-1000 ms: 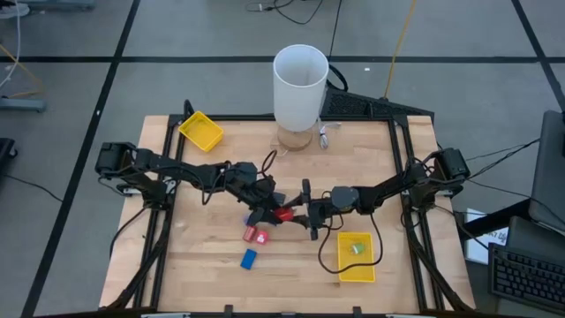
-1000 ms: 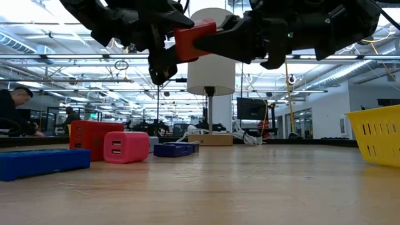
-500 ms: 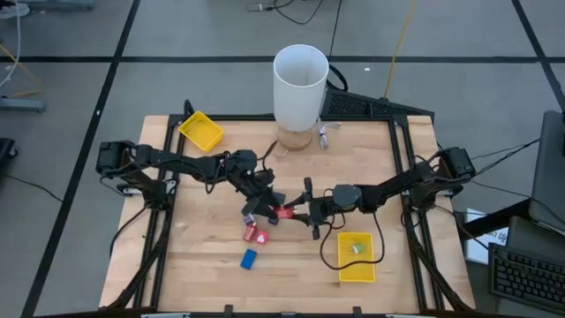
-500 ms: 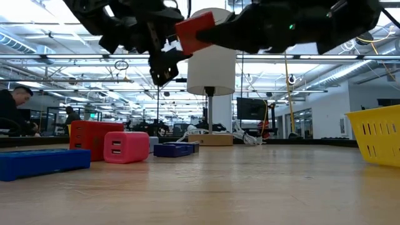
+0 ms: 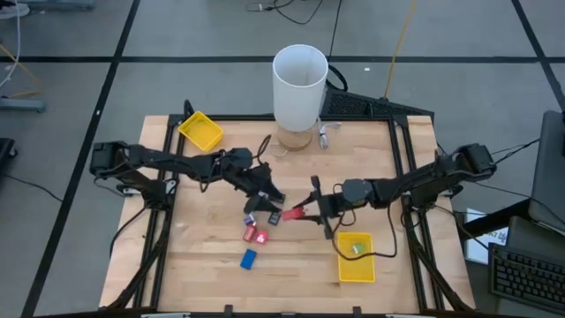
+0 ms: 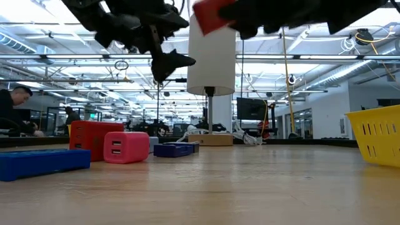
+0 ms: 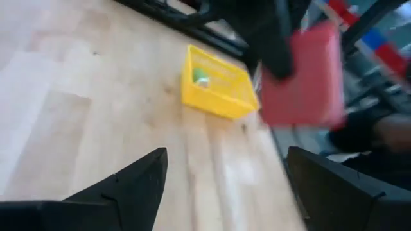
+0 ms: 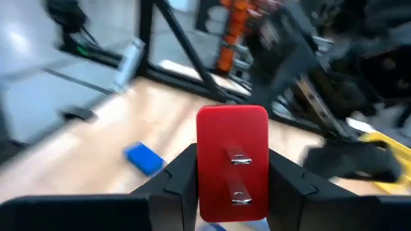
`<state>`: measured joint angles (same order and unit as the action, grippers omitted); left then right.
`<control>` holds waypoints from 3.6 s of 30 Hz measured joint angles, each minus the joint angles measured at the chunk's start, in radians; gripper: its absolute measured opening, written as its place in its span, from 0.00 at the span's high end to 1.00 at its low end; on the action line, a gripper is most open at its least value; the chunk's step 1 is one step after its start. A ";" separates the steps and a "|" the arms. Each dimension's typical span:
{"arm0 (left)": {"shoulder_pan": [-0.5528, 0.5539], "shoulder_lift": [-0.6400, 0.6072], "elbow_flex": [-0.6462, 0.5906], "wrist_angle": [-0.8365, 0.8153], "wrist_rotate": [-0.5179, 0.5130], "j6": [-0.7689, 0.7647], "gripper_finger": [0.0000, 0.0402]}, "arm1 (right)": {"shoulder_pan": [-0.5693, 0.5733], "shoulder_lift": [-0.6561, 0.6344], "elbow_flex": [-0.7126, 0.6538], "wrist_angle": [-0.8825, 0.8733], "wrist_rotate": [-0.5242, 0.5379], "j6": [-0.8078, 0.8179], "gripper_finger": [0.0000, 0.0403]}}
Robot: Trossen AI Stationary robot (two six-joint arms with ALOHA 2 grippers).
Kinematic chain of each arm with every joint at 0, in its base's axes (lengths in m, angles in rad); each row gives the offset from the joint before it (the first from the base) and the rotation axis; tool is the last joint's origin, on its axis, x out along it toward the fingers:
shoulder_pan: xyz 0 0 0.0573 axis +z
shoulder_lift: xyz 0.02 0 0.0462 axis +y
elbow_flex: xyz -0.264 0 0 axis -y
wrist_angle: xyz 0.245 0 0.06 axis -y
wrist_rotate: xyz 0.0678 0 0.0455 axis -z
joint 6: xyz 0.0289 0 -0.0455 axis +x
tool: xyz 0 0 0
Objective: Pick & Place Office items
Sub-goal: Put the top red charger adapter into the bottom yellow bin, then put the blue charger adapter into the bottom yellow bin
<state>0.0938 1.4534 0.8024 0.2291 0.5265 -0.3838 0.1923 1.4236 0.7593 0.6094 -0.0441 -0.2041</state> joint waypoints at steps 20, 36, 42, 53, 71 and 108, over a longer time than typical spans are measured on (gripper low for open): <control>-0.263 -0.890 -0.549 -0.089 -0.828 0.154 0.23 | 0.003 -0.267 -0.202 0.174 -0.116 0.131 0.71; -0.299 -1.119 -0.788 -0.052 -0.998 0.146 0.23 | 0.237 -0.353 -0.203 -0.184 -0.117 0.486 0.72; -0.299 -1.119 -0.788 -0.052 -0.998 0.180 0.25 | 0.301 -0.352 -0.203 -0.329 -0.062 0.673 0.71; -0.299 -1.119 -0.787 -0.053 -0.999 0.223 0.21 | 0.398 -0.352 -0.202 -0.559 -0.116 0.925 0.71; -0.299 -1.119 -0.786 -0.052 -0.999 0.221 0.25 | 0.460 -0.301 -0.202 -0.609 -0.086 0.978 0.64; -0.299 -1.119 -0.786 -0.044 -0.998 0.220 0.25 | 0.347 -0.292 -0.202 -0.485 0.082 0.721 0.55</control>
<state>-0.2050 0.3344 0.0162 0.1848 -0.4717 -0.1635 0.5396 1.1320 0.5575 0.1244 0.0375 0.5170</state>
